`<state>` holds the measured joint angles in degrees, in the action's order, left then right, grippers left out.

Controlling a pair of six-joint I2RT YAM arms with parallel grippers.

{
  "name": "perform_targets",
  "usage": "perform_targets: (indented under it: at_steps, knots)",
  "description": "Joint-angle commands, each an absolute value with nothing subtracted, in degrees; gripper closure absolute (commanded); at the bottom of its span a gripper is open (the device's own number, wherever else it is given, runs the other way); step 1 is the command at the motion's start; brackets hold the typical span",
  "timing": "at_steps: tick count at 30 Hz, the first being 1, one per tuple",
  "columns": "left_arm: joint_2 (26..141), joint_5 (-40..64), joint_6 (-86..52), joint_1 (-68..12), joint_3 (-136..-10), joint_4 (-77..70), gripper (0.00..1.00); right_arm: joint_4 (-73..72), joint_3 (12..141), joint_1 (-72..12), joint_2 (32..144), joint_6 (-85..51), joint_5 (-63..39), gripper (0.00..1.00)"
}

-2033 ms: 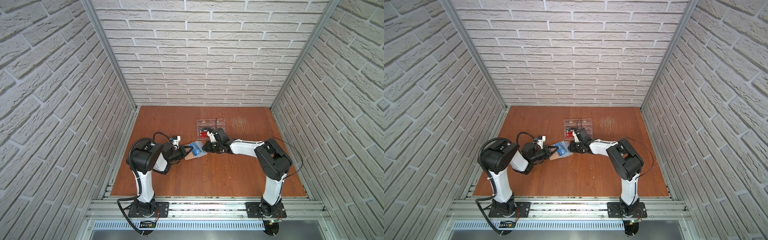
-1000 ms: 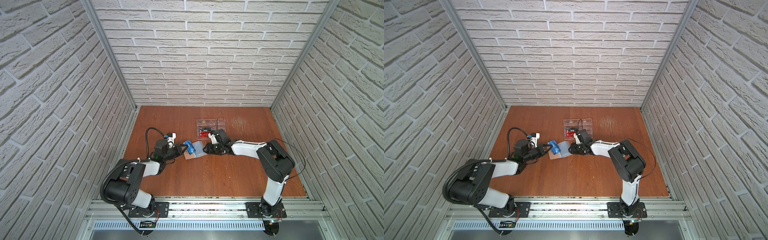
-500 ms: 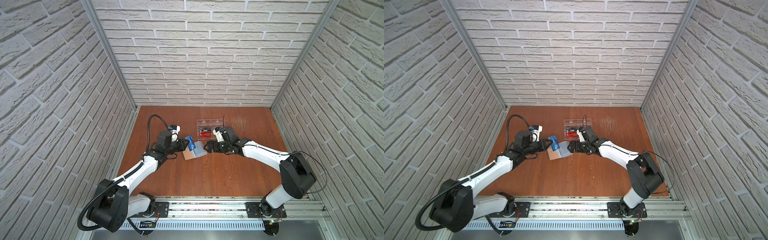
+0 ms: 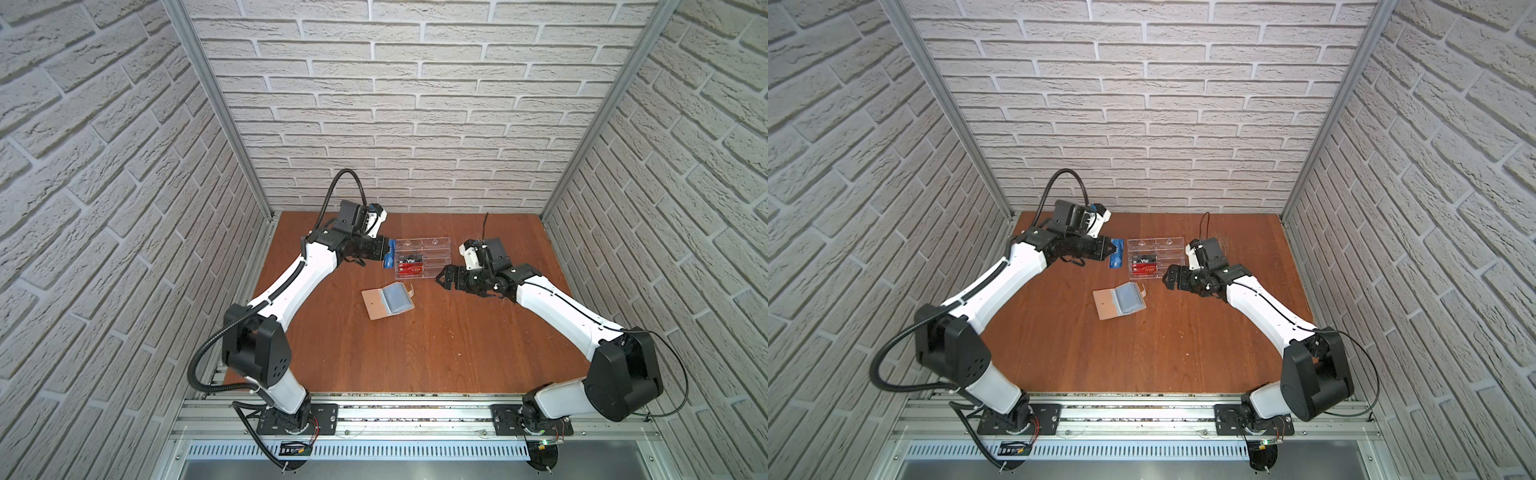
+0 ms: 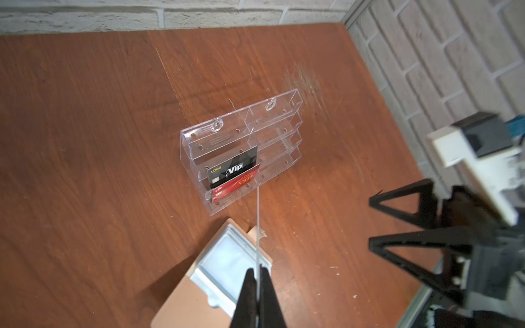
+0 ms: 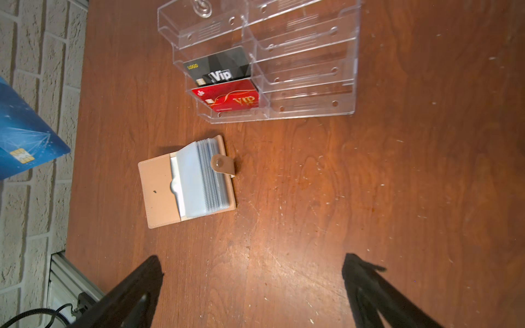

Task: Take the credit cards out of the card holder
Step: Place the credit card in the storage box.

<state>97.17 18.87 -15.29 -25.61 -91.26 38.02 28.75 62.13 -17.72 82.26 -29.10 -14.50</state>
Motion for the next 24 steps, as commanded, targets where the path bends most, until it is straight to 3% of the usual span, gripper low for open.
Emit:
perform_targets:
  at_steps: [1, 10, 24]
  knots:
    - [103.7, 13.0, -4.1, -27.3, -100.0, 51.1, 1.00, 31.3, 63.9, -15.5, 80.4, -27.8, -16.7, 0.00]
    - [120.5, 3.2, 10.4, -30.9, -126.2, 66.2, 1.00, 34.1, 66.3, -11.6, 82.1, -25.7, -19.5, 0.00]
    - [131.0, -2.9, 31.7, -34.8, -140.9, 70.3, 1.00, 33.7, 69.9, -9.8, 86.8, -25.4, -22.1, 0.00]
